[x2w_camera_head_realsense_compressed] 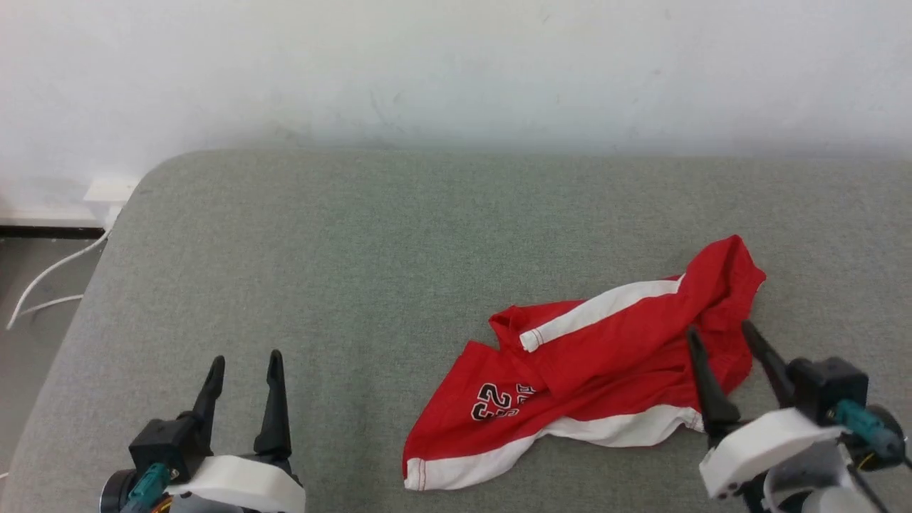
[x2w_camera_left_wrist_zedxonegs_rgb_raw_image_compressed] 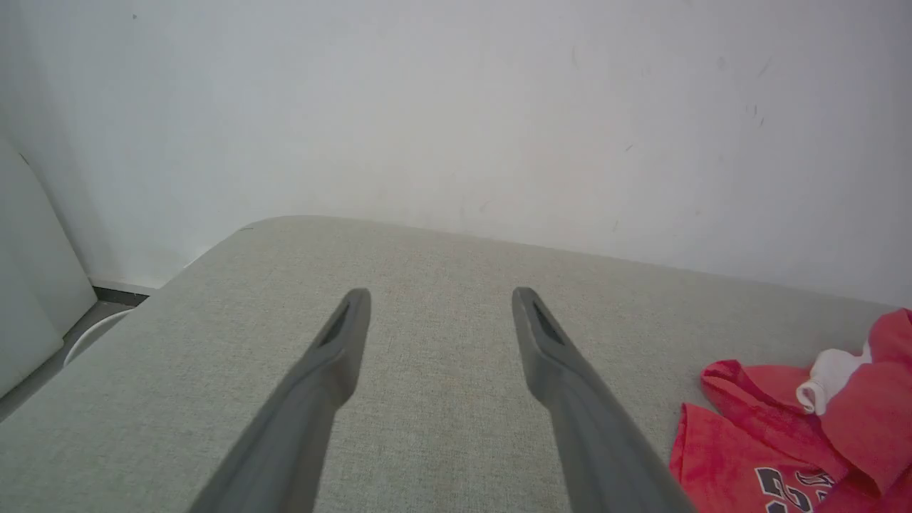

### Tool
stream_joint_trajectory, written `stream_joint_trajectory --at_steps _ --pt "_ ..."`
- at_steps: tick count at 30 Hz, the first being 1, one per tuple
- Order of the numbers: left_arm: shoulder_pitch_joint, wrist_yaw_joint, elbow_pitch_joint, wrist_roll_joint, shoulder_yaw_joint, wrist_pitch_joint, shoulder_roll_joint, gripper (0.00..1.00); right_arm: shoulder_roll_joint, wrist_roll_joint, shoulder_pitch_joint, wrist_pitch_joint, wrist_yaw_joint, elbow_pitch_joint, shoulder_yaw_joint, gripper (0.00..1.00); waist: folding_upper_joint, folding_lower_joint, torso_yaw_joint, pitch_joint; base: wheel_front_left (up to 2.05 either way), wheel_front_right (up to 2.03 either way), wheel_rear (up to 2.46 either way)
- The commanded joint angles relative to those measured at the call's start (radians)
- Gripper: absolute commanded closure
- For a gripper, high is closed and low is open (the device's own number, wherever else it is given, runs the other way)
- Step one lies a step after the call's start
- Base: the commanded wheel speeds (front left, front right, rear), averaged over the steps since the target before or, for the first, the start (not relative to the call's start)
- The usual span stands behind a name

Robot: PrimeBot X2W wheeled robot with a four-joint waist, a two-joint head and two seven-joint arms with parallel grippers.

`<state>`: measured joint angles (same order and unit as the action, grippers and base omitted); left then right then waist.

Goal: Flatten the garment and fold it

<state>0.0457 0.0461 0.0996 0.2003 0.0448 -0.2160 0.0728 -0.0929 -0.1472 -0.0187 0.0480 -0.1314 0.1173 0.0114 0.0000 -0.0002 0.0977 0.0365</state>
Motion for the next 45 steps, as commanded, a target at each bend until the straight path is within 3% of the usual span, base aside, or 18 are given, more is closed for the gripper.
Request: stream_joint_trajectory --at_steps 1,7,17,28,29,30,31,36,45 --pt "0.017 0.0 0.005 -0.002 -0.004 0.015 0.008 0.0 0.012 0.0 0.034 0.007 0.001 -0.029 -0.014 0.0 0.0 0.0002 -0.014 -0.014 0.0 0.0 0.0" --pt "0.003 0.028 0.006 0.013 -0.063 0.145 0.01 0.0 0.036 -0.009 0.129 -0.004 0.001 -0.149 -0.068 0.0 0.0 0.0002 -0.041 -0.016 0.0 0.0 0.0" --pt "-0.025 0.076 0.06 0.105 -0.228 0.616 0.056 0.0 0.042 -0.033 0.181 -0.047 0.001 -0.249 -0.124 0.0 0.0 0.0002 -0.109 0.006 0.0 0.0 0.0" --pt "-0.033 0.082 0.109 0.13 -0.359 0.939 0.12 0.0 0.043 -0.031 0.162 -0.053 0.001 -0.276 -0.125 0.0 0.0 0.0002 -0.151 0.06 0.0 0.0 0.0" --pt "-0.03 0.082 0.122 0.137 -0.374 0.96 0.121 0.18 0.043 -0.031 0.161 -0.054 0.001 -0.276 -0.125 0.0 0.0 0.0002 -0.155 0.062 0.0 0.0 0.0" --pt "-0.025 0.083 0.128 0.148 -0.386 0.974 0.118 0.64 0.043 -0.03 0.161 -0.058 0.001 -0.275 -0.12 0.0 0.0 0.0002 -0.157 0.063 0.0 0.0 0.0" --pt "-0.021 0.083 0.131 0.159 -0.397 0.983 0.116 1.0 0.043 -0.029 0.162 -0.064 0.001 -0.273 -0.114 0.0 0.0 0.0002 -0.159 0.064 0.0 0.0 0.0" --pt "-0.007 0.069 0.099 0.19 -0.378 0.922 0.11 1.0 0.043 -0.035 0.171 -0.141 0.001 -0.244 -0.057 0.0 0.0 0.0002 -0.153 0.063 0.0 0.0 0.0" --pt "0.014 -0.003 -0.045 0.166 -0.301 0.708 0.103 1.0 0.026 -0.076 0.113 -0.449 0.001 -0.116 0.008 0.0 0.0 0.0002 -0.095 0.052 0.0 0.0 0.0"
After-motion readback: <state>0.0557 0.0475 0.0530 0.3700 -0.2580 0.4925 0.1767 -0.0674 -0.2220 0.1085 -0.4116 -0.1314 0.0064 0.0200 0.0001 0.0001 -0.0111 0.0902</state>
